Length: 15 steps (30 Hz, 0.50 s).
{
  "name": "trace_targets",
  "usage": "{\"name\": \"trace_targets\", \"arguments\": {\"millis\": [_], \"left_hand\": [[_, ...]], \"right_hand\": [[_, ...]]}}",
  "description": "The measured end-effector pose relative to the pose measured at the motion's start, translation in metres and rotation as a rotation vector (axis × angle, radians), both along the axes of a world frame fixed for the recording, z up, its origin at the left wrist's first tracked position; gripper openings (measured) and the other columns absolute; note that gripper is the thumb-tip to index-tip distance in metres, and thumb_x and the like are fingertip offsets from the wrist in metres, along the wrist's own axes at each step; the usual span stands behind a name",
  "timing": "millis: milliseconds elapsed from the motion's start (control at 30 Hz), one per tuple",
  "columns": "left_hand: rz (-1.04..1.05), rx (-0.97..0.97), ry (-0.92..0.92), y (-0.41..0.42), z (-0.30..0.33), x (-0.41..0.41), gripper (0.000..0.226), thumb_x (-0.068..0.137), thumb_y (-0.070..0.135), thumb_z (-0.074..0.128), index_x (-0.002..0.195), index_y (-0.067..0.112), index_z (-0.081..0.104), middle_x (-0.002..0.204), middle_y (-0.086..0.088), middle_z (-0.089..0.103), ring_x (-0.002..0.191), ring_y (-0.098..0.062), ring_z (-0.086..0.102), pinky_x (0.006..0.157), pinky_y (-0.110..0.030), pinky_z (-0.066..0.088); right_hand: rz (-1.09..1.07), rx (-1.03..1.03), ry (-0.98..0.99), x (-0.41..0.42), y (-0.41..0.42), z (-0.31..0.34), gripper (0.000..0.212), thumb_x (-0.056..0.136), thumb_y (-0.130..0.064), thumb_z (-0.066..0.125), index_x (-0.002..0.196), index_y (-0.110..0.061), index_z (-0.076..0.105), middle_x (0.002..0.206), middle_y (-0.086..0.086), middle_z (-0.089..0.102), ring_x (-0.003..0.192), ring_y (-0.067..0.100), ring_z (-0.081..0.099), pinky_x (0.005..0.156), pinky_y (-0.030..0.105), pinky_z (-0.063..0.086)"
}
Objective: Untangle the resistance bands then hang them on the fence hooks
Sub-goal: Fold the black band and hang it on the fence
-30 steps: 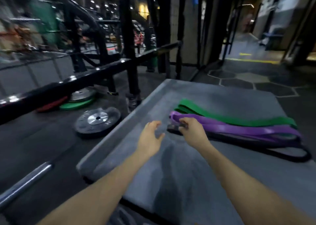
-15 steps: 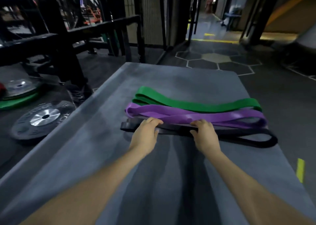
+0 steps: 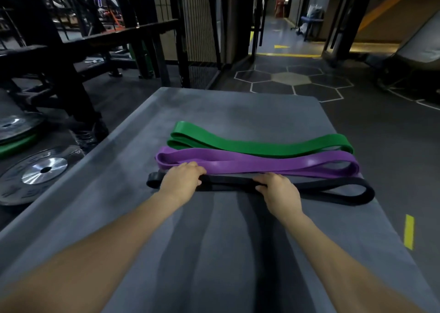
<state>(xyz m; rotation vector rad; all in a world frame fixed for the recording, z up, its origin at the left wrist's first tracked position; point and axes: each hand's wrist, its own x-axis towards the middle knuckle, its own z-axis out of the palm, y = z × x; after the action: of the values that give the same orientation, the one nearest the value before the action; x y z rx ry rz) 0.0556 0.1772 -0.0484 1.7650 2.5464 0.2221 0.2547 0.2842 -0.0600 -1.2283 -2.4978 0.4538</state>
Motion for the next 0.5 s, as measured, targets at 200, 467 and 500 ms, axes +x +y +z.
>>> {"name": "trace_targets", "arguments": {"millis": [200, 467, 500], "left_hand": [[0.018, -0.141, 0.097, 0.004, 0.015, -0.004, 0.038, 0.092, 0.029, 0.055, 0.127, 0.017, 0.047, 0.129, -0.003, 0.052, 0.121, -0.021, 0.047, 0.094, -0.035, 0.036], [-0.089, -0.076, 0.354, 0.002, 0.032, 0.002, 0.034, 0.092, 0.029, 0.052, 0.117, 0.01, 0.041, 0.122, -0.01, 0.054, 0.114, -0.026, 0.05, 0.093, -0.034, 0.037], [-0.12, -0.07, 0.41, 0.002, 0.036, 0.002, 0.033, 0.092, 0.027, 0.05, 0.119, 0.009, 0.041, 0.123, -0.01, 0.052, 0.114, -0.027, 0.048, 0.095, -0.034, 0.036]], "right_hand": [[-0.029, -0.006, -0.066, -0.002, 0.002, 0.003, 0.031, 0.093, -0.021, 0.054, 0.123, -0.029, 0.06, 0.112, 0.0, 0.068, 0.106, 0.022, 0.06, 0.079, 0.031, 0.048], [-0.036, -0.02, -0.116, -0.003, 0.004, 0.008, 0.031, 0.092, -0.022, 0.056, 0.121, -0.032, 0.061, 0.111, 0.002, 0.068, 0.106, 0.023, 0.06, 0.077, 0.031, 0.046], [-0.035, -0.016, -0.118, -0.003, 0.004, 0.008, 0.032, 0.091, -0.022, 0.056, 0.121, -0.033, 0.061, 0.111, 0.002, 0.067, 0.106, 0.024, 0.06, 0.077, 0.031, 0.047]]}}
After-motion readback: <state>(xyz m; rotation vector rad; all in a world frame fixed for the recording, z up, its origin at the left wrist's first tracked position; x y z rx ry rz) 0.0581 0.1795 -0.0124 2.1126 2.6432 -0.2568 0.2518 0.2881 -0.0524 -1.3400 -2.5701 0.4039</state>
